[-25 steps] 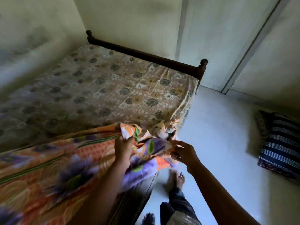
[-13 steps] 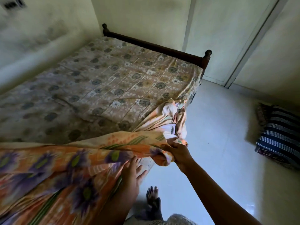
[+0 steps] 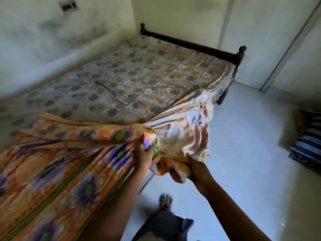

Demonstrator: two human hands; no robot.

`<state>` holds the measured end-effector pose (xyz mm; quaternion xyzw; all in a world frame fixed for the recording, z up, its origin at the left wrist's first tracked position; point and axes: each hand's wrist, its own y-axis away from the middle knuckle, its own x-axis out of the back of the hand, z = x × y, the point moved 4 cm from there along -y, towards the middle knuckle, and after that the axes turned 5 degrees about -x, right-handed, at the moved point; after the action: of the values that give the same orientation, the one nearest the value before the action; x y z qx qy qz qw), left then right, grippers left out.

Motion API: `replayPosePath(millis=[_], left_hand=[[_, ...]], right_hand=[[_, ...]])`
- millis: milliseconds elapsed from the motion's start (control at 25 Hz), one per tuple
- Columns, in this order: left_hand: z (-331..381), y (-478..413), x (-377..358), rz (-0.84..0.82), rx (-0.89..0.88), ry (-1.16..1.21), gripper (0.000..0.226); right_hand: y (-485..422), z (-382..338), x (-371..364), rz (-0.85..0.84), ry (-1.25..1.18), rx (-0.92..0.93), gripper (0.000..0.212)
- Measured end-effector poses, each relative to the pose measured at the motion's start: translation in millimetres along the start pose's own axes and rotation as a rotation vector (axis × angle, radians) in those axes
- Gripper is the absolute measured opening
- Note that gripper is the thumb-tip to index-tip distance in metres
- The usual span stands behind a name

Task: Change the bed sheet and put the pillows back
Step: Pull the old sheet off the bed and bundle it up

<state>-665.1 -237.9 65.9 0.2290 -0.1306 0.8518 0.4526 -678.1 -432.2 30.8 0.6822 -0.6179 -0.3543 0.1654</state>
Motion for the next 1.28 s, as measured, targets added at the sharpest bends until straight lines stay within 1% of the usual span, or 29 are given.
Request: replayPosePath(millis=[80, 120, 160, 200, 240, 280, 320, 360, 400, 440, 480, 520, 560, 600, 640, 720, 760, 800, 880, 920, 960, 1000, 1040, 1080, 1120, 1160, 1200, 1240, 1280], left_hand=[[17, 62, -7, -0.328, -0.319, -0.111, 0.017], [17, 88, -9, -0.46, -0.468, -0.163, 0.009], [8, 103, -5, -0.501, -0.546, -0.166, 0.012], [-2, 108, 5, -0.49, -0.477, -0.094, 0.015], [-14, 106, 18, -0.425, -0.291, 0.061, 0.016], [-40, 97, 34, -0.291, -0.029, 0.202, 0.015], [-67, 89, 50, -0.111, 0.226, 0.331, 0.013], [-93, 82, 66, 0.04, 0.452, 0.412, 0.016], [-111, 77, 77, 0.104, 0.625, 0.501, 0.027], [-124, 72, 82, 0.079, 0.774, 0.617, 0.043], [-136, 66, 81, 0.015, 0.88, 0.791, 0.05], [-142, 53, 80, -0.032, 0.913, 0.941, 0.05], [-150, 41, 80, -0.036, 0.911, 1.016, 0.05], [-155, 29, 81, 0.004, 0.888, 1.014, 0.052], [-157, 17, 85, 0.077, 0.83, 0.936, 0.055], [-144, 8, 101, 0.216, 0.631, 0.705, 0.049], [-132, 10, 110, 0.227, 0.51, 0.553, 0.041], [-116, 21, 120, 0.191, 0.358, 0.411, 0.035], [-97, 55, 131, -0.021, 0.124, 0.21, 0.027], [-92, 78, 131, -0.174, 0.021, 0.162, 0.023], [-85, 104, 132, -0.353, -0.118, 0.123, 0.021], [-84, 126, 130, -0.488, -0.288, 0.091, 0.023], [-87, 146, 130, -0.583, -0.407, 0.083, 0.022], [-87, 163, 136, -0.64, -0.458, 0.123, 0.017], [-97, 168, 145, -0.614, -0.391, 0.194, 0.014], [-108, 169, 162, -0.482, -0.227, 0.299, 0.013], [-141, 160, 178, -0.282, 0.007, 0.377, 0.011], [-178, 151, 189, -0.128, 0.299, 0.461, 0.012], [-222, 142, 198, -0.058, 0.595, 0.544, 0.023]], right_hand=[[4, 8, -25, -0.118, -0.076, -0.099, 0.039], [2, 13, -34, -0.142, -0.044, -0.091, 0.037], [2, 19, -42, -0.126, 0.009, -0.052, 0.029], [3, 26, -45, -0.071, 0.076, 0.0, 0.021], [4, 35, -45, -0.018, 0.127, 0.035, 0.019], [8, 42, -44, 0.003, 0.153, 0.042, 0.02], [16, 47, -44, 0.004, 0.146, 0.04, 0.019], [23, 49, -42, -0.002, 0.138, 0.047, 0.015], [31, 50, -39, -0.011, 0.14, 0.05, 0.011], [40, 52, -38, -0.03, 0.148, 0.044, 0.008], [49, 56, -37, -0.061, 0.154, 0.031, 0.006], [58, 61, -39, -0.091, 0.162, 0.017, 0.006], [68, 68, -41, -0.113, 0.166, 0.005, 0.007], [74, 78, -42, -0.112, 0.164, -0.002, 0.008], [79, 86, -43, -0.08, 0.164, -0.002, 0.01], [79, 104, -43, 0.044, 0.163, 0.004, 0.012], [77, 111, -44, 0.098, 0.158, 0.004, 0.013], [77, 116, -50, 0.127, 0.151, 0.003, 0.014], [75, 124, -76, 0.095, 0.089, -0.015, 0.019], [76, 127, -94, 0.041, 0.04, -0.045, 0.025], [78, 130, -112, -0.012, 0.015, -0.082, 0.029], [77, 134, -128, -0.017, 0.027, -0.102, 0.031], [75, 140, -137, 0.044, 0.078, -0.103, 0.029], [73, 147, -138, 0.157, 0.154, -0.081, 0.026], [74, 153, -135, 0.276, 0.218, -0.048, 0.025], [79, 161, -132, 0.349, 0.241, -0.026, 0.024], [86, 168, -130, 0.378, 0.222, -0.012, 0.022], [94, 174, -129, 0.391, 0.187, -0.004, 0.021], [104, 179, -128, 0.392, 0.146, -0.007, 0.019]])
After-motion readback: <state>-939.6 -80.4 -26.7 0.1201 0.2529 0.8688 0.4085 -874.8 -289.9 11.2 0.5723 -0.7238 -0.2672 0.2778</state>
